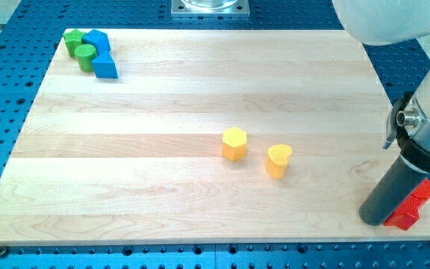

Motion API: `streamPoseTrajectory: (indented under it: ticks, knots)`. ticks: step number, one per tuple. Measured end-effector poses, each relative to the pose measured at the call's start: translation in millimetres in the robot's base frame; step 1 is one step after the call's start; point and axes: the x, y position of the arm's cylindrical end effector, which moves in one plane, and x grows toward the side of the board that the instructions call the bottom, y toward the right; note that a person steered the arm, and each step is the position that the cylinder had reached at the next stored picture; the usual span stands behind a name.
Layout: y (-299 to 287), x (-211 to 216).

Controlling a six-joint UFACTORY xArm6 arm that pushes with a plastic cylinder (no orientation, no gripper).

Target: Push the yellow blocks into the red blocks

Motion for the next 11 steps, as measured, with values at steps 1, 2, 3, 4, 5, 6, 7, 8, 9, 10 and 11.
streamPoseTrajectory:
  ticks: [1,2,3,4,5,6,7,8,9,10,11]
  knots:
    - [0.0,-0.8]
    - [-1.7,-8.8]
    - [-56.0,-52.0]
    - [-122.6,-52.0]
    - [-173.6,-52.0]
    - [-192.1,-52.0]
    - [-225.2,-65.8]
    - [-257.3,-80.5]
    - [-258.7,-109.6]
    - [-243.0,-123.1]
    - [-227.7,-119.9]
